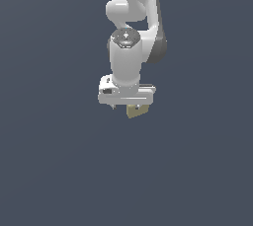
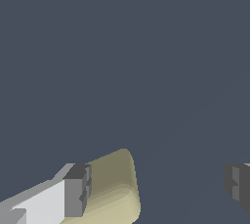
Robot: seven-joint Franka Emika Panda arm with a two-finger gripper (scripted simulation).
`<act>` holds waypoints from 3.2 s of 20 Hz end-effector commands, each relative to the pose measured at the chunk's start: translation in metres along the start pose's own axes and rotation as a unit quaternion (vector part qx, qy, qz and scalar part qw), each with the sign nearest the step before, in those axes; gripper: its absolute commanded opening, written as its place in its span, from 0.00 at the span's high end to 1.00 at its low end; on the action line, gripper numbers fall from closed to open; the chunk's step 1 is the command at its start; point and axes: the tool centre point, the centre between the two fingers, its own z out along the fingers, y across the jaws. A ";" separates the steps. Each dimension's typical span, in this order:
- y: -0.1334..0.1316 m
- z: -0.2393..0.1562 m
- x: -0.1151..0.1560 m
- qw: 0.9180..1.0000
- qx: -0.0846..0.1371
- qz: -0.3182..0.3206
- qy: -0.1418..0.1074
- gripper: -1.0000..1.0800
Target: Pick up the object and move it to a goal position.
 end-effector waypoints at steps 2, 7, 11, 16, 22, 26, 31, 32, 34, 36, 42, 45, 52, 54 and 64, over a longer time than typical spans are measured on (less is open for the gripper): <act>0.000 0.000 0.000 1.000 0.000 0.000 0.000 0.04; 0.011 0.002 0.001 1.000 0.001 0.008 -0.003 0.04; 0.021 0.003 0.002 1.000 0.001 0.017 -0.005 0.04; 0.021 0.003 0.002 1.000 0.001 0.016 -0.005 0.04; 0.021 0.003 0.002 1.000 0.001 0.022 -0.005 0.04; 0.018 0.004 0.000 0.999 0.001 0.037 -0.005 0.04; 0.013 0.006 -0.004 0.998 0.001 0.067 -0.005 0.04; 0.012 0.006 -0.005 0.997 0.001 0.075 -0.005 0.04; 0.009 0.007 -0.007 0.996 0.000 0.092 -0.005 0.04; 0.006 0.008 -0.010 0.994 0.000 0.111 -0.005 0.04; -0.005 0.011 -0.019 0.984 0.000 0.178 -0.005 0.04; -0.011 0.013 -0.024 0.977 -0.001 0.212 -0.005 0.04; -0.023 0.017 -0.036 0.957 -0.001 0.291 -0.005 0.04; -0.026 0.018 -0.039 0.950 -0.001 0.313 -0.005 0.04; -0.042 0.023 -0.057 0.907 -0.001 0.422 -0.005 0.04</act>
